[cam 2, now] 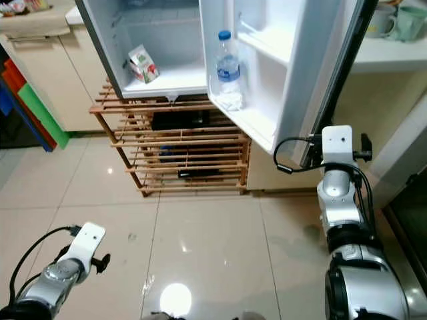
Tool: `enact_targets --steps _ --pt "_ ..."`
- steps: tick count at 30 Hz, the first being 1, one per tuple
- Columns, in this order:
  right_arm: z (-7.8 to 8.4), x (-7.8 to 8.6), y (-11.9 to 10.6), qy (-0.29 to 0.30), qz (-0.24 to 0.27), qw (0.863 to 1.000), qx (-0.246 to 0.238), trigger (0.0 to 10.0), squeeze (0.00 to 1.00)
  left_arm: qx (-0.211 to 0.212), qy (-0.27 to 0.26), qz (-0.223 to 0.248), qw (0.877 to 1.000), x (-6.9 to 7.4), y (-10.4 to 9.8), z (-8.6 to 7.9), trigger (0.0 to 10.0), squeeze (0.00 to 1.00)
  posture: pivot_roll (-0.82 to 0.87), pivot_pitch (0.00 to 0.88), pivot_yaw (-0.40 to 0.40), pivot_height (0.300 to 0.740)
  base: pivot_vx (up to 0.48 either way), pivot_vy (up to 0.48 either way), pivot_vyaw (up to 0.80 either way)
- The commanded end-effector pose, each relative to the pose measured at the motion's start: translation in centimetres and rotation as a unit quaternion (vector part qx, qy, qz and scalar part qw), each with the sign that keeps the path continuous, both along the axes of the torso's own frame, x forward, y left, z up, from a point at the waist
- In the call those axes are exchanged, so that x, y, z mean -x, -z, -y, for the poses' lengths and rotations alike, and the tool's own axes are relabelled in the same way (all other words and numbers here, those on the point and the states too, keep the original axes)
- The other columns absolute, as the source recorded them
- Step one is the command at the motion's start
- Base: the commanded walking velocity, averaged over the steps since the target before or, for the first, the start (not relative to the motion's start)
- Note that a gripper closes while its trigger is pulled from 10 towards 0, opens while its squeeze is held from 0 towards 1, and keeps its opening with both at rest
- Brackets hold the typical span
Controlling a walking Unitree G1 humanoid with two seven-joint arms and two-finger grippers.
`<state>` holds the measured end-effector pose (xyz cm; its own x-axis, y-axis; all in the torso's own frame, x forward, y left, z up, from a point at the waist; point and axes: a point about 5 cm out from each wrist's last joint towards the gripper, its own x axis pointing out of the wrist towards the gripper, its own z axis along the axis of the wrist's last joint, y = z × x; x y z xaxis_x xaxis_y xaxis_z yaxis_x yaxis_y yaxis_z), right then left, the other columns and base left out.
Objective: Restocking fridge
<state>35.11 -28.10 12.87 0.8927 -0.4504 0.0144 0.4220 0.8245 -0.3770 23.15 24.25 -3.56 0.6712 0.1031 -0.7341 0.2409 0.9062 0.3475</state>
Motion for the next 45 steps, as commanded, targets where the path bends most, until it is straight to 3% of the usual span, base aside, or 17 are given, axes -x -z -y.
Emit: enact_targets --steps 1,10,11,13,16,18,19,20,22,23,24,27,28,30,33,39,45 --pt "-0.7 -0.6 -0.4 -0.016 0.015 0.999 -0.03 10.0 0.0 -0.005 0.004 -0.002 1.0 0.3 0.1 -0.3 10.0 0.0 -0.02 0.124 0.084 0.74 0.0 0.0 0.0" --pt "-7.7 -2.9 -2.2 -0.189 0.07 0.971 -0.129 10.0 0.0 0.013 0.012 -0.004 1.0 0.6 0.9 1.3 10.0 0.0 -0.04 0.136 0.061 0.74 0.0 0.0 0.0" --pt "-10.0 -3.0 -3.2 -0.267 0.09 0.948 -0.148 10.0 0.0 0.017 0.013 -0.006 1.0 0.7 1.1 1.7 10.0 0.0 -0.05 0.135 0.051 0.74 0.0 0.0 0.0" --pt "-11.0 -2.8 -3.4 -0.308 0.088 0.934 -0.156 10.0 0.0 0.019 0.013 -0.007 1.0 0.8 1.2 1.9 10.0 0.0 -0.05 0.134 0.036 0.74 0.0 0.0 0.0" --pt "-13.7 0.1 -2.9 -0.446 0.049 0.869 -0.207 10.0 0.0 0.024 0.026 -0.007 0.999 0.7 1.2 2.6 10.0 0.0 -0.06 0.13 0.018 0.74 0.0 0.0 0.0" --pt "-14.1 0.8 -2.9 -0.464 0.041 0.86 -0.211 10.0 0.0 0.025 0.029 -0.007 0.999 0.7 1.2 2.7 10.0 0.0 -0.06 0.131 0.016 0.74 0.0 0.0 0.0" --pt "-15.6 5.0 -2.3 -0.539 -0.009 0.805 -0.249 10.0 0.0 0.035 0.033 -0.017 0.999 0.9 1.4 3.0 10.0 0.0 -0.07 0.133 0.01 0.74 0.0 0.0 0.0" --pt "-15.6 5.0 -2.3 -0.539 -0.009 0.805 -0.249 10.0 0.0 0.035 0.033 -0.017 0.999 0.9 1.4 3.0 10.0 0.0 -0.07 0.133 0.01 0.74 0.0 0.0 0.0" --pt "-16.5 8.4 -1.7 -0.588 -0.055 0.758 -0.277 10.0 0.0 0.039 0.04 -0.026 0.998 1.1 1.6 3.3 10.0 0.0 -0.09 0.135 0.009 0.74 0.0 0.0 0.0" --pt "-16.5 8.4 -1.7 -0.588 -0.055 0.758 -0.277 10.0 0.0 0.039 0.04 -0.026 0.998 1.1 1.6 3.3 10.0 0.0 -0.09 0.135 0.009 0.74 0.0 0.0 0.0" --pt "-16.1 10.7 -0.9 -0.6 -0.088 0.739 -0.293 10.0 0.0 0.041 0.05 -0.034 0.997 1.2 1.9 3.6 10.0 0.0 -0.11 0.136 0.013 0.74 0.0 0.0 0.0" --pt "-14.9 11.2 0.2 -0.568 -0.104 0.764 -0.289 10.0 0.0 0.043 0.058 -0.033 0.997 1.2 1.9 3.9 10.0 0.0 -0.12 0.135 0.016 0.74 0.0 0.0 0.0" --pt "-12.9 10.5 1.0 -0.492 -0.105 0.819 -0.277 10.0 0.0 0.059 0.07 0.006 0.996 0.2 1.0 4.7 10.0 0.0 -0.12 0.131 0.023 0.74 0.0 0.0 0.0" --pt "-10.8 9.3 1.9 -0.399 -0.099 0.882 -0.233 10.0 0.0 0.076 0.078 0.108 0.988 -1.8 -1.4 5.8 10.0 0.0 -0.13 0.129 0.026 0.74 0.0 0.0 0.0" --pt "-8.4 8.7 2.7 -0.297 -0.089 0.935 -0.171 10.0 0.0 0.125 0.099 0.237 0.958 -4.6 -5.9 8.3 10.0 0.0 -0.12 0.119 0.042 0.74 0.0 0.0 0.0" --pt "-7.9 8.8 3.2 -0.23 -0.058 0.955 -0.178 10.0 0.0 0.202 0.133 0.376 0.895 -7.7 -13.9 11.7 10.0 0.0 -0.12 0.104 0.087 0.74 0.0 0.0 0.0" --pt "-8.4 8.7 3.7 -0.211 -0.034 0.965 -0.154 10.0 0.0 0.25 0.107 0.432 0.86 -8.7 -18.2 11.9 10.0 0.0 -0.12 0.083 0.107 0.74 0.0 0.0 0.0"
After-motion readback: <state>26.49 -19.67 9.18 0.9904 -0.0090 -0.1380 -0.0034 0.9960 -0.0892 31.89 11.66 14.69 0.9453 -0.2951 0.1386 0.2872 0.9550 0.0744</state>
